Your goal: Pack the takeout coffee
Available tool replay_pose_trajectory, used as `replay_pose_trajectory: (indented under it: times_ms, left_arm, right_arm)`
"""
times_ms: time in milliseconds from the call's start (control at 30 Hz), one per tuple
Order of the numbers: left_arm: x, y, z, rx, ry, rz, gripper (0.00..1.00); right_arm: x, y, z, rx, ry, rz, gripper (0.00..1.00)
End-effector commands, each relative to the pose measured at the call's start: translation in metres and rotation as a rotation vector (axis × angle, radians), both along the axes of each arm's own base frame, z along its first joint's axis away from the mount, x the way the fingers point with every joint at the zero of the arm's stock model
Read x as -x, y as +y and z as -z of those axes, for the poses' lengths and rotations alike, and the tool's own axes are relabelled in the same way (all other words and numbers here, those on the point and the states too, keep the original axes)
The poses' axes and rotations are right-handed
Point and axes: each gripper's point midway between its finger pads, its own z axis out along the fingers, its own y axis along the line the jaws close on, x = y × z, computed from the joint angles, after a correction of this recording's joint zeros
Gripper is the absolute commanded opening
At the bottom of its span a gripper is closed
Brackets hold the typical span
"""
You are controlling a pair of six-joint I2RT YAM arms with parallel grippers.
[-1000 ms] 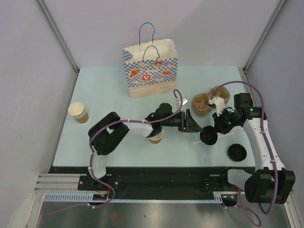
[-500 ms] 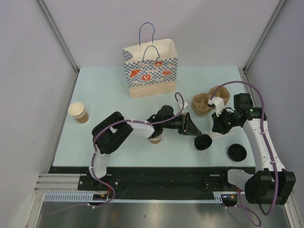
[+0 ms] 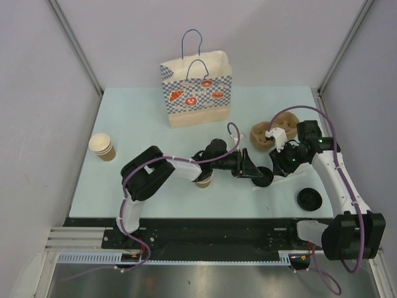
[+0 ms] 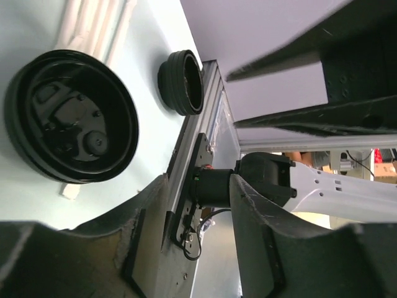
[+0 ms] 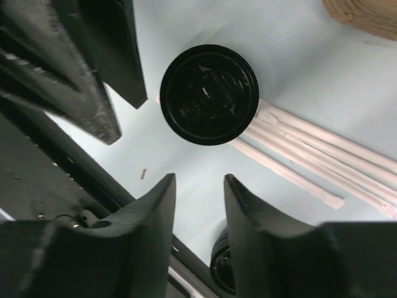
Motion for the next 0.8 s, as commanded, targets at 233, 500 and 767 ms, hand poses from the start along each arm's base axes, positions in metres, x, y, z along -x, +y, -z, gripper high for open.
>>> replay_pose_trajectory:
  times_ms: [233, 500, 767]
  left_arm:
    - [-0.017, 0.017, -0.001, -0.028, -0.051, -0.055, 0.52]
    - [-0.018, 0.02, 0.0, -0.028, -0.055, -0.055, 0.53]
    - [-0.024, 0.024, -0.008, -0.009, -0.052, -0.076, 0.56]
  right_arm:
    - [-0.045, 0.008, 0.046, 0.153, 0.043, 0.138, 0.57]
    - [-0.015, 0.033, 0.047, 0.052, 0.136, -0.028, 0.57]
    - [0.0, 0.043, 0.056, 0.049, 0.191, -0.127, 0.55]
